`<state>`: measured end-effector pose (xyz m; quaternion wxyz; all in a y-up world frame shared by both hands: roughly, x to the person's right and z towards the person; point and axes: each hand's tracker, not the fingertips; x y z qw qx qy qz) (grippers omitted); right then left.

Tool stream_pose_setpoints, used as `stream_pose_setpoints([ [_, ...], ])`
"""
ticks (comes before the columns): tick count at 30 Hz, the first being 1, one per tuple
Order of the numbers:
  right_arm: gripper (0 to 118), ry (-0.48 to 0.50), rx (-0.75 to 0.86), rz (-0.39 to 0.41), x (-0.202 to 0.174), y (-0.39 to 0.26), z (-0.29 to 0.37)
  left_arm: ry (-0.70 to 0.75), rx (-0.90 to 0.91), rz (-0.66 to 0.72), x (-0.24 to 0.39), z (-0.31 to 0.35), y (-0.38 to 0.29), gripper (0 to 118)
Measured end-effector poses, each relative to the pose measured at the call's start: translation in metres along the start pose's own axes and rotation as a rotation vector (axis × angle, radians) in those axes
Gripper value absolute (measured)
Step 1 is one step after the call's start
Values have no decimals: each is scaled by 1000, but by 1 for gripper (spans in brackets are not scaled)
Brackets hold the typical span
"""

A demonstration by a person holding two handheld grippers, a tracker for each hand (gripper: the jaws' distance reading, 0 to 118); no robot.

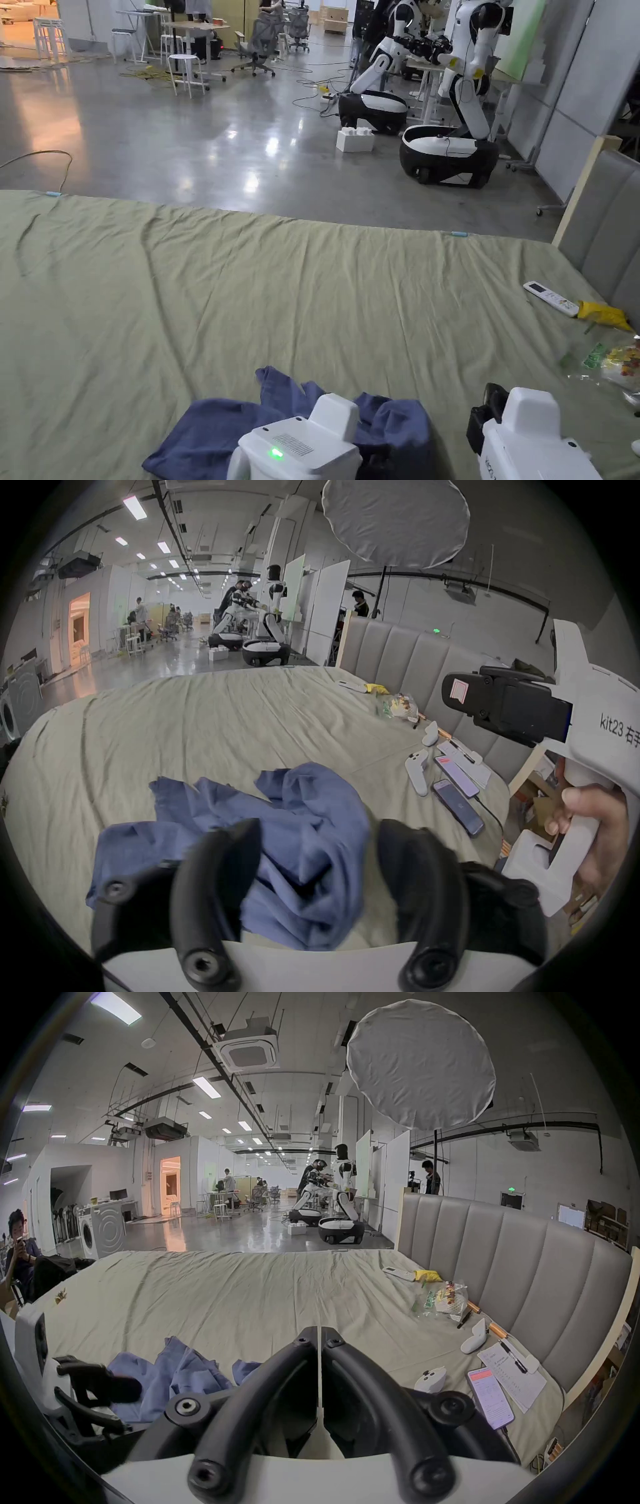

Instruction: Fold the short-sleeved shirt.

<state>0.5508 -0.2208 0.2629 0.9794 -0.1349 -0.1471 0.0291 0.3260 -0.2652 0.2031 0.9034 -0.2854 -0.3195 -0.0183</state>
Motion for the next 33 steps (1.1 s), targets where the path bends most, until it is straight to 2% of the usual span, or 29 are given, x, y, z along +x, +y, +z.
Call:
stream_pose_setpoints([
  [1,2,6,2,2,-2,1,0,10,40,-1,-5,8,2,77],
  [6,2,31,24,9,-12,13,0,119,221,51,-36,53,23,77],
  [10,2,52,53,19,-21,22,0,285,303,82,-68,86,36,71],
  [12,2,63,64,21,-27,24,0,352,338,76,-81,100,36,56],
  [15,2,69,83,24,-35,25,2,456,353,58,-96,113,33,16],
  [18,2,71,101,22,-41,25,4,494,367,78,-109,126,26,2],
  [23,2,74,122,14,-47,27,6,558,336,75,-124,134,18,1],
  [25,2,79,118,15,-48,28,5,540,323,138,-136,134,15,1],
  [33,2,89,86,33,-48,22,3,401,-114,319,-202,75,-14,2],
])
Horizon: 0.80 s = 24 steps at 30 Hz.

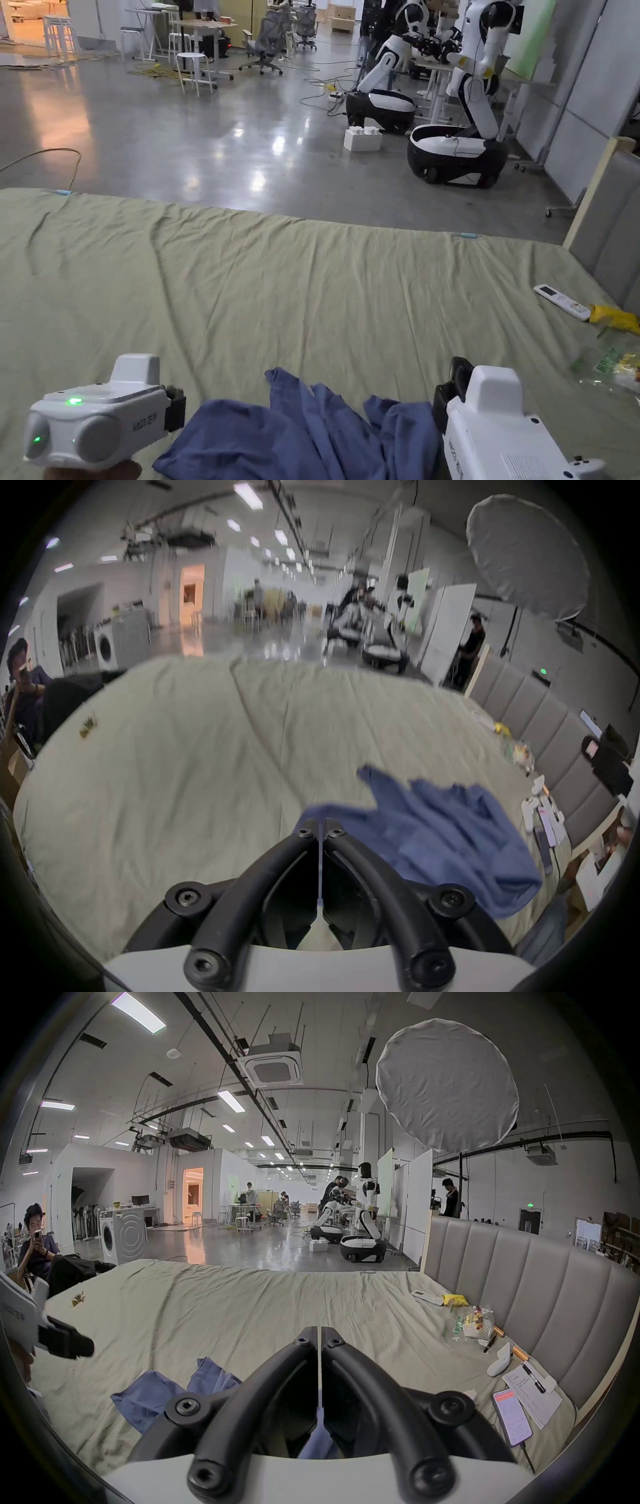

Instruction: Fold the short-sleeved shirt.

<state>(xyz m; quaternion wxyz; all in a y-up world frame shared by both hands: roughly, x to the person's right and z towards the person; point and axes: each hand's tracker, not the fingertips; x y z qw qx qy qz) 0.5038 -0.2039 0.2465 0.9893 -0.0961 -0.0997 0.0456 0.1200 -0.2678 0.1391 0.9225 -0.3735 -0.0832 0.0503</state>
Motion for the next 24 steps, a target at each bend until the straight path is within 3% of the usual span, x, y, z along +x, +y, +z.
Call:
stream_pose_setpoints([
  [2,2,-4,-10,-2,1,-4,0,14,-83,-1,-7,-24,-2,6],
  [3,2,-6,-16,-2,2,-5,-1,7,-109,4,-10,-34,-4,16],
  [5,2,-9,-34,-10,3,-9,-1,9,-152,41,-16,-53,-9,54],
  [6,2,-11,-40,-11,4,-12,-1,21,-178,47,-17,-61,-10,70],
  [7,2,-10,-46,-12,4,-14,-1,32,-207,48,-19,-71,-12,77],
  [14,2,-18,-91,-8,7,-30,-5,115,-396,27,-19,-119,-32,74],
  [16,2,-20,-102,-6,8,-33,-7,132,-322,-44,-8,-114,-37,71],
  [18,2,-22,-109,-5,9,-35,-7,149,-293,-122,-3,-114,-42,59],
  [19,2,-24,-114,-5,9,-36,-8,153,-283,-164,2,-114,-47,47],
  [21,2,-23,-126,-11,10,-37,-10,147,-276,-179,10,-111,-49,44],
  [23,2,-21,-130,-16,11,-38,-13,139,-272,-191,15,-110,-52,17],
  [24,2,-22,-135,-16,12,-38,-15,123,-270,-198,16,-110,-53,10],
])
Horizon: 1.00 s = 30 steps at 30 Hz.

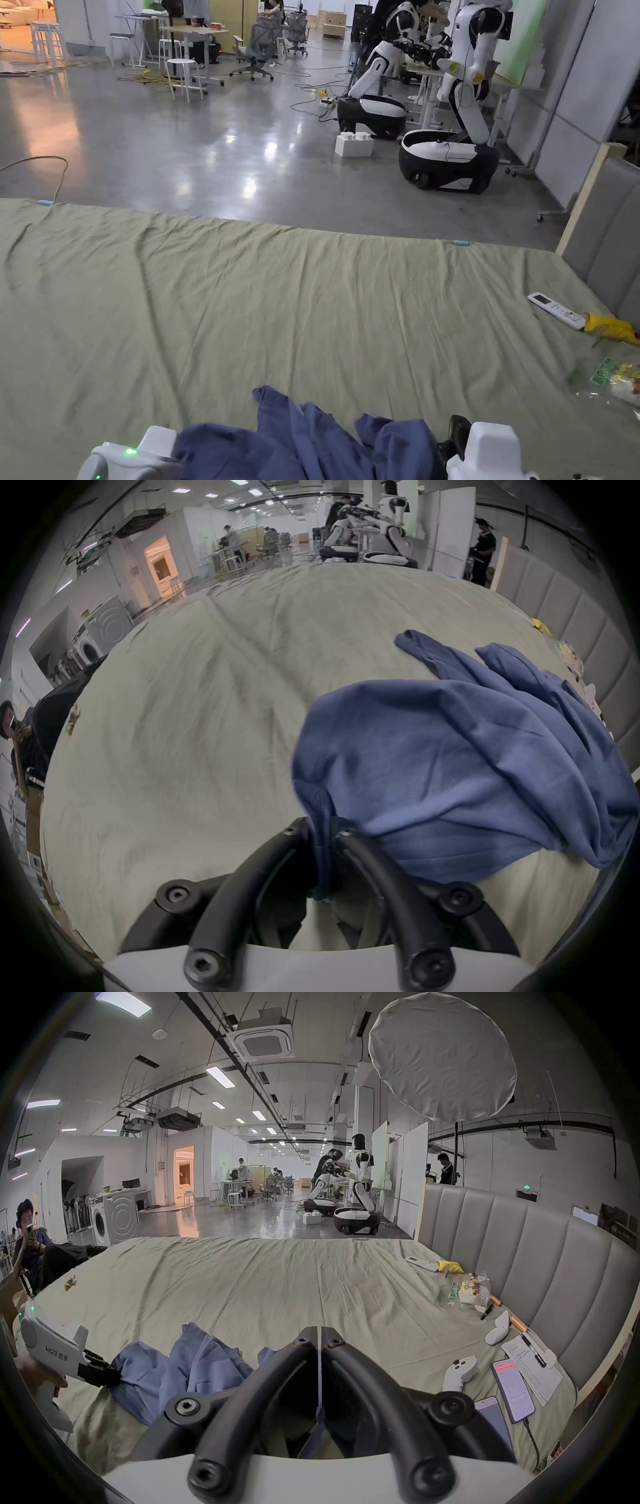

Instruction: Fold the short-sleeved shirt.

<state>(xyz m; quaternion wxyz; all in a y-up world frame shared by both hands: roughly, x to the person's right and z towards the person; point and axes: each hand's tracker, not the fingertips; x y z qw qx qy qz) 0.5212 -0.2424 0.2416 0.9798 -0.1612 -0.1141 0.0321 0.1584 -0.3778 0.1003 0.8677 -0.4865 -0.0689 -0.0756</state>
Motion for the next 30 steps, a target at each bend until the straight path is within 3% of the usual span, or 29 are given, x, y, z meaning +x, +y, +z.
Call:
stream_pose_setpoints([
  [6,4,52,-132,-10,18,1,-36,-31,48,51,-8,31,0,6],
  [8,22,64,-205,-6,26,0,-61,-61,93,96,-14,44,-2,6],
  [10,50,60,-287,-5,33,-4,-89,-69,103,100,-21,45,-4,6],
  [17,73,113,-508,96,26,-30,-188,-73,152,98,-19,58,-12,6],
  [21,70,150,-639,69,16,-53,-225,-68,142,76,-13,50,-18,6],
  [23,45,180,-661,79,12,-65,-232,-73,136,83,-10,48,-20,6],
  [26,27,199,-616,94,11,-70,-225,-78,132,98,-13,43,-23,6],
  [27,27,200,-621,82,14,-67,-221,-78,133,100,-14,42,-22,6],
  [28,7,196,-617,61,17,-64,-217,-77,137,101,-15,43,-21,6],
  [30,4,175,-598,14,24,-58,-208,-77,142,105,-5,60,-19,6],
])
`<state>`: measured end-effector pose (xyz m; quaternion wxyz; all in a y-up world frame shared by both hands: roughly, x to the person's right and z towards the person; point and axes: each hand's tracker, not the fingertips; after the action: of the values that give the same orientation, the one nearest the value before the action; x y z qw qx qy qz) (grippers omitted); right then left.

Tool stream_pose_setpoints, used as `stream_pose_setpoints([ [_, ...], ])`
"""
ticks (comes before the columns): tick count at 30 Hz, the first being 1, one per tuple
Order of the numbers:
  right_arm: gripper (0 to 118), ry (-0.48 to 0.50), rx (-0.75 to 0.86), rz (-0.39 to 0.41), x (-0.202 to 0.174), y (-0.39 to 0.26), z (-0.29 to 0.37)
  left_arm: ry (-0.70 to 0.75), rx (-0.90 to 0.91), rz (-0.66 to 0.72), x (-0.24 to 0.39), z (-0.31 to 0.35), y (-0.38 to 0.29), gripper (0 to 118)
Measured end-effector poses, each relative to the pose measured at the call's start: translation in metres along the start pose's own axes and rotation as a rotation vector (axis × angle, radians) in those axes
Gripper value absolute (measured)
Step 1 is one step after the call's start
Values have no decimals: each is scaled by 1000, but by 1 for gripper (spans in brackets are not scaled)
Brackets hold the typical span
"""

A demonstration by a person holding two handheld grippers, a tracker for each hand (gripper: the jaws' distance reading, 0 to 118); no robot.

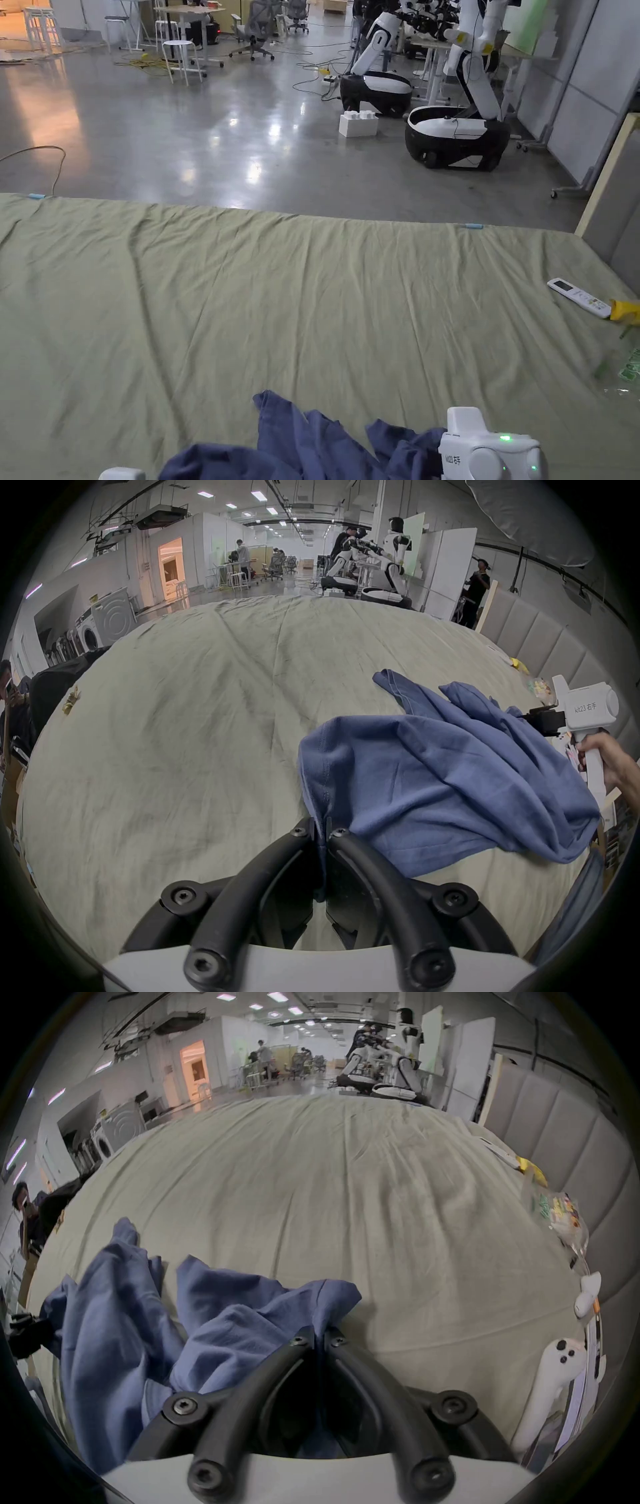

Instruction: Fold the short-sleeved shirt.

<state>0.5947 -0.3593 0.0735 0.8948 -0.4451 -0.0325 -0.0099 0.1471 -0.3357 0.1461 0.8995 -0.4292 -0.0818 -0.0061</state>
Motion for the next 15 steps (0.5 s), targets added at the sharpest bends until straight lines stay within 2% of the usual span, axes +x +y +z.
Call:
stream_pose_setpoints([
  [3,4,-65,79,6,8,2,26,-8,31,14,0,16,8,6],
  [8,4,-97,234,-18,16,7,87,-17,120,42,-12,35,28,6],
  [15,4,-152,392,21,19,30,170,-31,230,-4,-18,74,68,6],
])
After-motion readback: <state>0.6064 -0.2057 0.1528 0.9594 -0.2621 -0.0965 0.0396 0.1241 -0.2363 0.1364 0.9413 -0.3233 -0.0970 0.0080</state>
